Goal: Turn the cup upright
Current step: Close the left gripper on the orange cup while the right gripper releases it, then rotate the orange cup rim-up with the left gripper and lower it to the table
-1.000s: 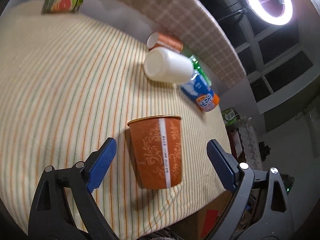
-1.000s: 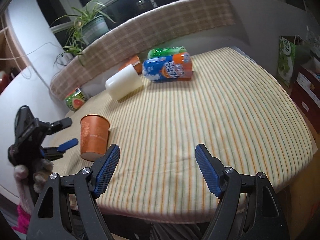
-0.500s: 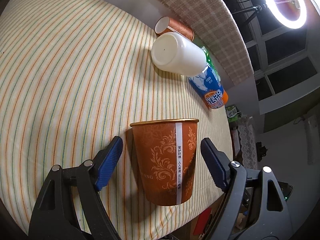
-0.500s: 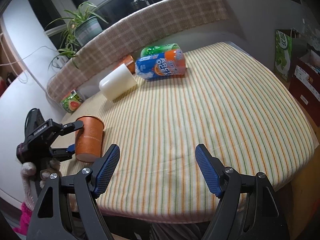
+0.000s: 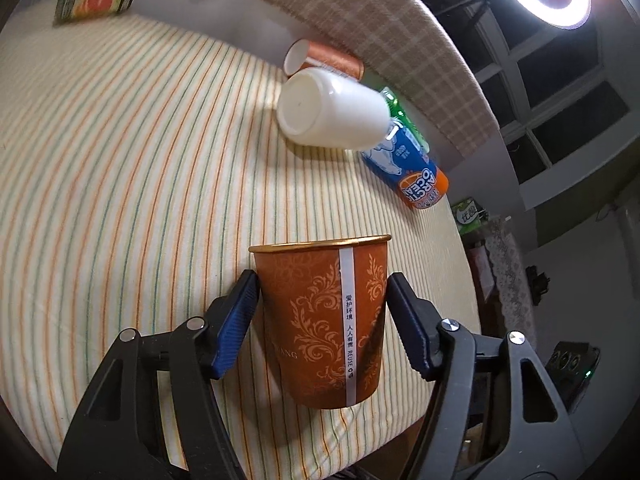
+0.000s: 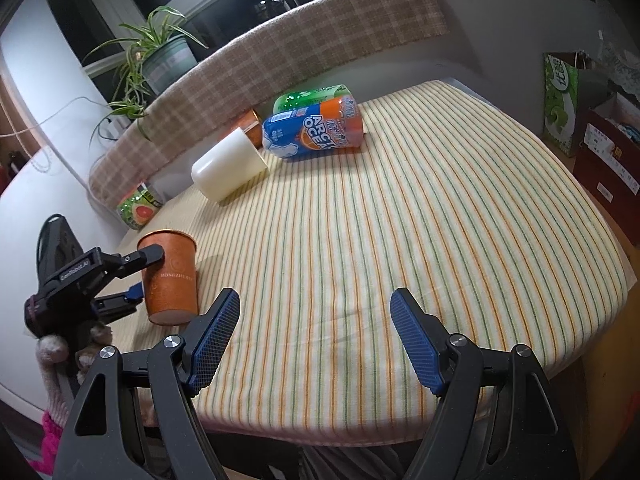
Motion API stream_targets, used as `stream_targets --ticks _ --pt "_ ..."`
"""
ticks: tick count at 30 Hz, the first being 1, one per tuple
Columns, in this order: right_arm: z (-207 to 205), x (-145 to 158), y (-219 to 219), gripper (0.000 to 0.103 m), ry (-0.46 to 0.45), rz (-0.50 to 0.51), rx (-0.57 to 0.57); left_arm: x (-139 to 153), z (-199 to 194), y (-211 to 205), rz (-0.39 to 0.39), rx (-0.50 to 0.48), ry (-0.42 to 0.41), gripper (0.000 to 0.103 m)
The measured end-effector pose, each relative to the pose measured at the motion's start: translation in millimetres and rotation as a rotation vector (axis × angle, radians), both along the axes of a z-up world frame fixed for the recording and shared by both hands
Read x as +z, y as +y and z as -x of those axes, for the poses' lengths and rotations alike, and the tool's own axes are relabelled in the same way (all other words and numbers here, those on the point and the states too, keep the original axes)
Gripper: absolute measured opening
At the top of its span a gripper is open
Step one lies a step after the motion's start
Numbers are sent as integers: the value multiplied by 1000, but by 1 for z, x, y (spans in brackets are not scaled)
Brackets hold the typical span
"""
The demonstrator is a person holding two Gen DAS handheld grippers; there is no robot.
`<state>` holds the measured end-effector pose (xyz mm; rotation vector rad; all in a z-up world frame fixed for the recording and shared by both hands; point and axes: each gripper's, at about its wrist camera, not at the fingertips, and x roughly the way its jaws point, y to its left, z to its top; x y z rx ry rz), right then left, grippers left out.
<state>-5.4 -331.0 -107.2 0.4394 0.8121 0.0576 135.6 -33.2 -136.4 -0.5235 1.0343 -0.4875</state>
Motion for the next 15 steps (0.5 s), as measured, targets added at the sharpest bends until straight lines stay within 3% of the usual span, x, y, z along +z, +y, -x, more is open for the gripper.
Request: stream_targets --ticks 15 --pt "0 -4 8 78 18 -20 23 31 18 -25 -248 -6 -239 67"
